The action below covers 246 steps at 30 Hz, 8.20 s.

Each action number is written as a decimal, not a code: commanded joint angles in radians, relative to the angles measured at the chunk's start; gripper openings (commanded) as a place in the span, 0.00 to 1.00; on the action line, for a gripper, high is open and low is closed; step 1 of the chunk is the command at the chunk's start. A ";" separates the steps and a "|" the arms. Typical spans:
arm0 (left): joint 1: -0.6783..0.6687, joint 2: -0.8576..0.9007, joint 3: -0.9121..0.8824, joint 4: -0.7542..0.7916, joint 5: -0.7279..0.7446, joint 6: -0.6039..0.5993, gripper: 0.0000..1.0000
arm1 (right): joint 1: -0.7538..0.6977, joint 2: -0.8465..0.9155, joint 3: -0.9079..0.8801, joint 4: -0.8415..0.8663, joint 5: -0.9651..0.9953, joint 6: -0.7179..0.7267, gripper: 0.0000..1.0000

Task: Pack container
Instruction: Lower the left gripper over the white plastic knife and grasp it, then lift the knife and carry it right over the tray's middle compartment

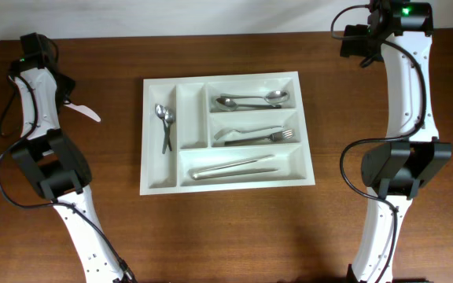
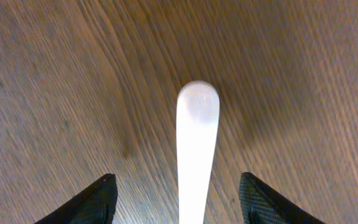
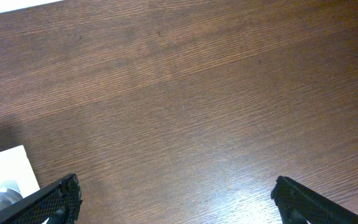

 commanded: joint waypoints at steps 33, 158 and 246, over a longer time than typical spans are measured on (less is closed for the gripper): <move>-0.033 0.068 0.002 -0.279 0.073 -0.007 0.16 | 0.002 -0.015 0.013 0.002 0.002 0.015 0.99; 0.043 0.134 0.208 -0.315 0.224 0.317 0.02 | 0.002 -0.015 0.013 0.002 0.002 0.015 0.99; -0.581 -0.018 0.508 -0.591 0.221 0.500 0.02 | 0.002 -0.015 0.013 0.002 0.002 0.015 0.99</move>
